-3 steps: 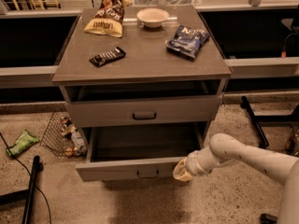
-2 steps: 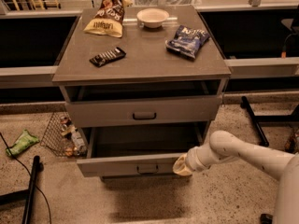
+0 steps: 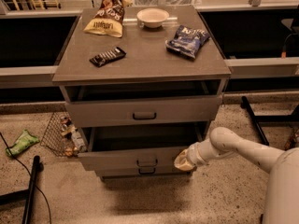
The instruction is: Close middle drawer
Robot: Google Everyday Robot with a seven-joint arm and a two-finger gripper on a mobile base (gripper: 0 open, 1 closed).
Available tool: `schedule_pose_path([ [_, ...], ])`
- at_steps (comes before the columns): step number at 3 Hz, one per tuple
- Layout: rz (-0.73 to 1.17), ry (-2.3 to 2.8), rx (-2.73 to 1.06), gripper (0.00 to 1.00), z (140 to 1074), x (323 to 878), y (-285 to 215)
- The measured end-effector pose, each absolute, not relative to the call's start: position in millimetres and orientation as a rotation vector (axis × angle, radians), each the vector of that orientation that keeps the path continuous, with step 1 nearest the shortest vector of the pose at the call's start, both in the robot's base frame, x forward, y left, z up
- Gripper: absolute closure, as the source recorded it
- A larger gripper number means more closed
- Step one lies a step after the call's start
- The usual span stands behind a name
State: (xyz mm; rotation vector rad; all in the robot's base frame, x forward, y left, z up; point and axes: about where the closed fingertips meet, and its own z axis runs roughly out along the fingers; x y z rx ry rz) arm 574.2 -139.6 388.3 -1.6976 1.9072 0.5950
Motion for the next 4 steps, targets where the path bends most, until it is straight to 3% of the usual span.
schedule_pose_path([
  [1,0.596,1.915,-1.681,0.16,384.8,583.3,-143.9],
  [2,0.601,1.92,-1.67,0.0,381.2,587.2,-146.8],
  [4,0.635,1.89,-1.692,0.0,380.7,584.2,-141.5],
])
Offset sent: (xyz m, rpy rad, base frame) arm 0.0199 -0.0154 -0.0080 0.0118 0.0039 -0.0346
